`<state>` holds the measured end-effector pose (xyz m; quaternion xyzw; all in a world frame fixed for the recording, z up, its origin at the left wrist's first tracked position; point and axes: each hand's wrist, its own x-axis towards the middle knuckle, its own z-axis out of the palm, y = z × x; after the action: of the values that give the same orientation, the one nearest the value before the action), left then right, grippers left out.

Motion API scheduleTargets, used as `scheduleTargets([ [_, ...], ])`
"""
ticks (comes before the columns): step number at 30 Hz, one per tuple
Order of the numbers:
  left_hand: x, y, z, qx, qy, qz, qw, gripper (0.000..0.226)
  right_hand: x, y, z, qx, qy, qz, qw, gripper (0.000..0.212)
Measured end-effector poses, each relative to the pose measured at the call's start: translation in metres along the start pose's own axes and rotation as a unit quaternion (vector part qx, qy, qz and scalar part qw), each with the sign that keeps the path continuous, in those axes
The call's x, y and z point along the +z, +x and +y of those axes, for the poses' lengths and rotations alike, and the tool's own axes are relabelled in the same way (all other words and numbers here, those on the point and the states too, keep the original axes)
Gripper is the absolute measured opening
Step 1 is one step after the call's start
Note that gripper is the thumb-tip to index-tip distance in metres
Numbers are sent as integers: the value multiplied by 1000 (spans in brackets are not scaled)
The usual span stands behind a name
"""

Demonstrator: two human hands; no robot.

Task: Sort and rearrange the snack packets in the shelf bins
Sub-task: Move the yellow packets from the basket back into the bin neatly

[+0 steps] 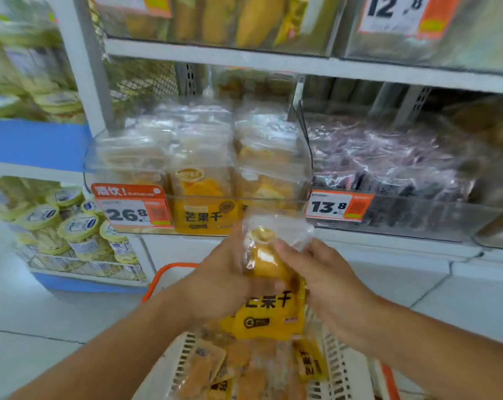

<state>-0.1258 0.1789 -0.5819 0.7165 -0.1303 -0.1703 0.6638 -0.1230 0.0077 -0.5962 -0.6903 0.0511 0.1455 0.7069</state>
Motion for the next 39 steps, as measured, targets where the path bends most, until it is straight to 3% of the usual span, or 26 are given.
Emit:
scheduleTargets([
  [2, -1, -1, 32, 64, 48, 18, 997, 68, -11, -14, -44, -83, -26, -106, 991, 51],
  [4, -4, 3, 61, 117, 90, 48, 988, 67, -19, -13, -78, -162, -39, -141, 976, 57],
  [11, -36, 64, 87, 183, 178, 101, 962, 64, -22, 48, -113, -300, -42, -59, 951, 54],
  [14, -50, 83, 98, 211, 323, 143, 911, 69, -25, 65, -122, -372, -90, -20, 923, 56],
  [18, -61, 85, 101, 157, 454, 188, 857, 79, -27, 75, -120, -376, -123, -13, 918, 55],
  [21, -69, 85, 102, 136, 450, 205, 859, 88, -22, 80, -113, -382, -178, 27, 907, 52],
  [25, -76, 86, 102, 109, 460, 231, 851, 69, -18, 85, -111, -379, -213, 54, 899, 56],
  [29, -70, 79, 101, 104, 527, 246, 807, 76, -17, 84, -109, -370, -241, 54, 896, 71],
  [34, -65, 74, 99, 38, 621, 192, 759, 81, -24, 78, -107, -338, -308, 42, 888, 91],
  [36, -66, 73, 99, 77, 604, 205, 766, 84, -27, 77, -113, -367, -283, 36, 885, 84],
  [39, -70, 72, 101, 131, 507, 219, 823, 83, -30, 83, -124, -387, -328, 27, 862, 53],
])
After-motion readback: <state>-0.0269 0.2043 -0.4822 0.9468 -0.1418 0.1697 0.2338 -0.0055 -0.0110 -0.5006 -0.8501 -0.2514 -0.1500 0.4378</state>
